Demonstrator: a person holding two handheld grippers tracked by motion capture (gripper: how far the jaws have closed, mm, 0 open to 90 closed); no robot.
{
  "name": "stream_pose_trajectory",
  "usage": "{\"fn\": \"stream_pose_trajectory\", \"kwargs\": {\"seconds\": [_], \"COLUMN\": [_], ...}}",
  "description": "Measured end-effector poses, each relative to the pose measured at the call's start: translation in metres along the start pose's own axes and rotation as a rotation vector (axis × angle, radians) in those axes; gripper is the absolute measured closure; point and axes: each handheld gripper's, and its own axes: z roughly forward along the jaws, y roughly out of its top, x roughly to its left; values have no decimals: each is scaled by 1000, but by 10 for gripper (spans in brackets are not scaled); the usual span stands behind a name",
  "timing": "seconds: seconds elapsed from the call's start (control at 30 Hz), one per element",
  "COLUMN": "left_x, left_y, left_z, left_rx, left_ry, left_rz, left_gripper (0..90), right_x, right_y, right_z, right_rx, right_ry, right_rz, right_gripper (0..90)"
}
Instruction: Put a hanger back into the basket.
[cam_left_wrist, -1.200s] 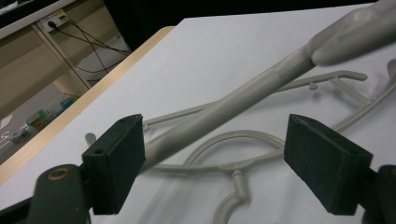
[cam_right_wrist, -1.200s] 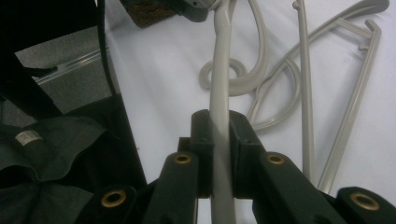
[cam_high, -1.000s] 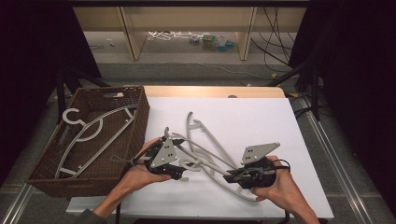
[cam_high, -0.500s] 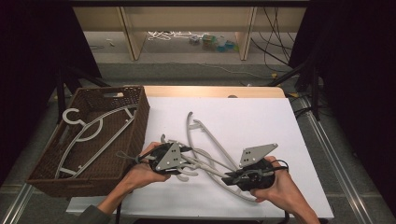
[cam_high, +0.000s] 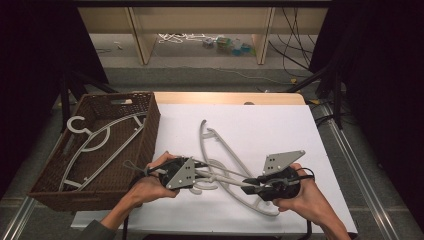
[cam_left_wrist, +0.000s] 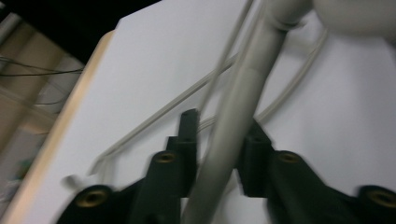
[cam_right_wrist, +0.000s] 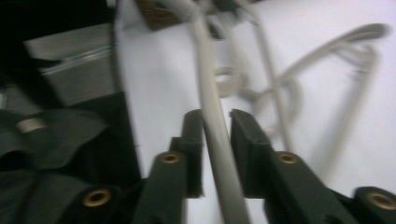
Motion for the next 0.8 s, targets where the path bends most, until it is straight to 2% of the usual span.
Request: {"fn": "stream_pose_trajectory", "kwargs": {"seconds": [0.03,0.07,0.1,0.2,0.33,0.43,0.5,0.57,0.6,0.63,0.7,0.8], "left_x": [0,0,0,0,2,2,5,6,7,8,12,15], "left_y": [1,2,4,8,13,13,12,10,8,7,4,-1], "left_z": [0,-1,-2,-4,-6,-7,-7,-7,-8,-8,-9,-9], "left_rx": [-7,-5,-4,0,-20,-8,-5,22,30,39,54,65], "left_ry": [-17,-35,-23,-26,-53,-62,-57,-28,-31,-25,-9,4], "left_rz": [-17,-20,-18,-47,-131,-195,-230,-236,-245,-268,-295,-340], "left_gripper": [753,763,764,767,775,781,787,789,790,790,790,791], "right_x": [-1,-1,-2,-3,-4,-6,-6,-7,-7,-8,-8,-8], "right_y": [1,1,1,2,4,5,7,8,8,8,8,8], "right_z": [-1,-1,-2,-5,-9,-12,-16,-19,-21,-22,-23,-23], "right_rx": [16,12,13,-13,-50,-86,-127,-142,-159,-176,-176,-181], "right_ry": [-42,-64,-62,-80,-114,-151,-189,-195,-211,-229,-212,-224], "right_rz": [7,21,25,32,78,111,131,136,146,150,163,152], "right_gripper": [712,697,693,668,552,436,399,385,375,377,378,374]}}
